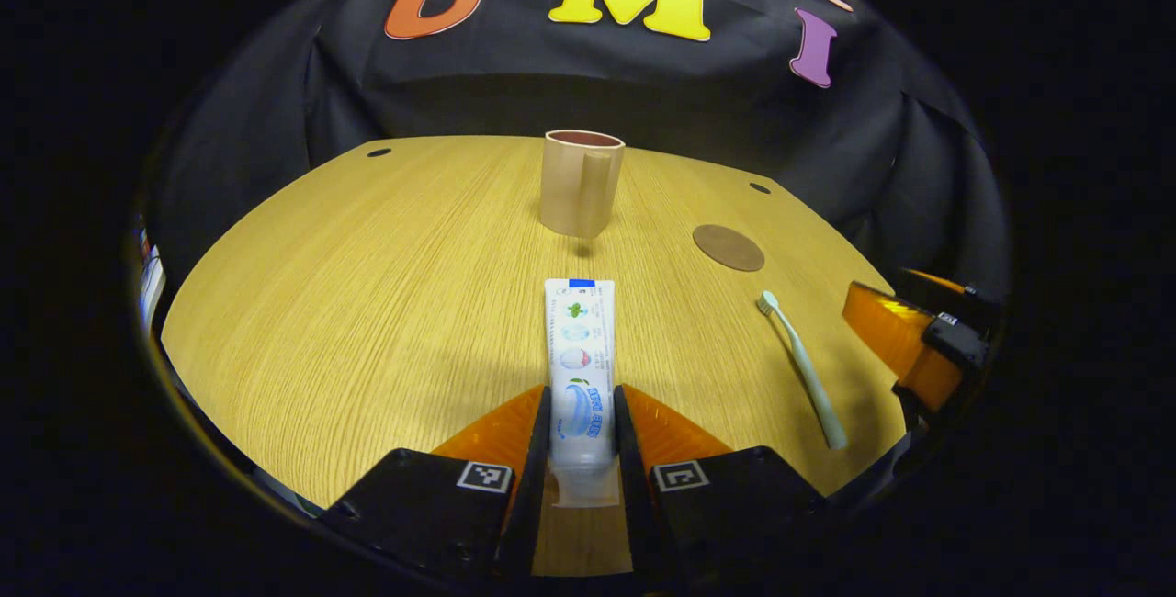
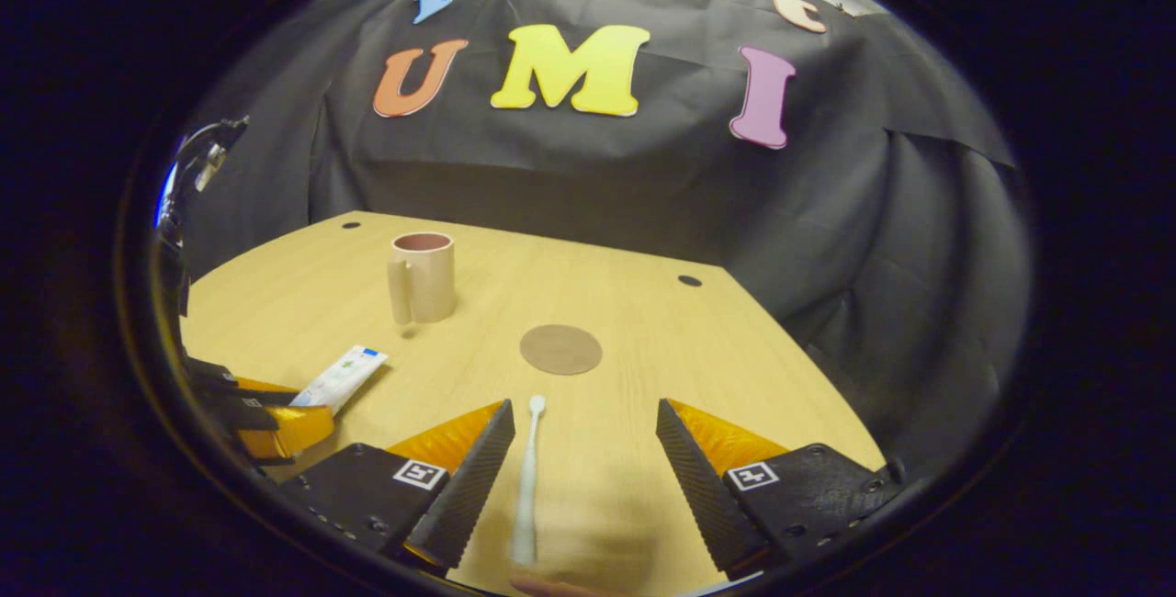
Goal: Put the toothbrush and toothpaste on the desktop into the cup, then pick up the cup and place it on the coaster on the desktop.
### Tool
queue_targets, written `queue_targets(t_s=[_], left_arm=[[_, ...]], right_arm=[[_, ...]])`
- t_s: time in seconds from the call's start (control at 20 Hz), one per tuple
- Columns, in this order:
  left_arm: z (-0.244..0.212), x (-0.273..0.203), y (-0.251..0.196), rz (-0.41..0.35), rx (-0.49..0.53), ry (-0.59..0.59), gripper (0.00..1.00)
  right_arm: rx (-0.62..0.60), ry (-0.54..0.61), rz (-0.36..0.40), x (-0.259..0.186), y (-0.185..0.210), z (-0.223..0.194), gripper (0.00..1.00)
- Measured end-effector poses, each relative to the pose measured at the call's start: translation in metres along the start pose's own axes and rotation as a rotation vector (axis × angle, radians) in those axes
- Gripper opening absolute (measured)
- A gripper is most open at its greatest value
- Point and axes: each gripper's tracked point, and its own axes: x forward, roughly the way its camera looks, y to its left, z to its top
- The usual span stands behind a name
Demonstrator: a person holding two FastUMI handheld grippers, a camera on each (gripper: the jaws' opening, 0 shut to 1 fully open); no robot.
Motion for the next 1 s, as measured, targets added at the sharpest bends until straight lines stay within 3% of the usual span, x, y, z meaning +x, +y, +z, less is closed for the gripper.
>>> queue_targets(t_s=[0.15,0.4,0.75,0.95,1.0], left_arm=[[0.020,-0.013,0.009,0.033,0.000,-0.085,0.42],[0.046,-0.034,0.007,0.028,-0.014,-0.197,0.42],[0.074,-0.053,0.017,0.037,-0.038,-0.326,0.41],[0.074,-0.053,0.015,0.030,-0.028,-0.335,0.41],[0.072,-0.052,0.014,0.023,-0.034,-0.326,0.41]], right_arm=[[0.016,0.109,0.020,0.019,0.018,-0.023,0.95],[0.023,0.193,0.035,0.040,0.030,-0.040,0.96],[0.032,0.252,0.091,0.046,0.037,-0.052,0.96],[0.068,0.273,0.132,0.047,0.041,-0.054,0.92],[0.098,0.283,0.142,0.047,0.043,-0.054,0.86]])
